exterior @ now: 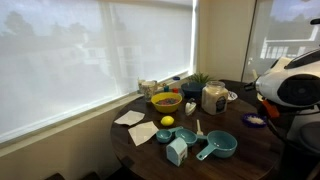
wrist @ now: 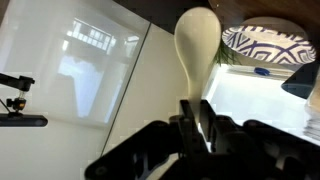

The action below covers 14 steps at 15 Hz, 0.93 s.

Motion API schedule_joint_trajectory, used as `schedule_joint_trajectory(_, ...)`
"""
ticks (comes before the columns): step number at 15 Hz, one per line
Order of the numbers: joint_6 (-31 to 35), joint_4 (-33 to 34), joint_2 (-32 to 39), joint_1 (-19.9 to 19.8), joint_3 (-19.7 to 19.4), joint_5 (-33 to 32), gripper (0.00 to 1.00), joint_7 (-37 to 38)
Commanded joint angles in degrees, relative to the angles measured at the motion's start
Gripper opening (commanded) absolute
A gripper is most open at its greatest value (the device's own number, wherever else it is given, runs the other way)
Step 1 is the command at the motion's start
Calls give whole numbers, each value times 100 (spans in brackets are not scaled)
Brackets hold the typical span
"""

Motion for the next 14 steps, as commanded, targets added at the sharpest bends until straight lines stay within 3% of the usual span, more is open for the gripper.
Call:
schedule_joint_trajectory(1, -266, 567, 460, 153, -309, 766, 3, 168)
schedule_joint_trajectory(14, -103, 2006, 1509, -196, -405, 4069, 3, 362)
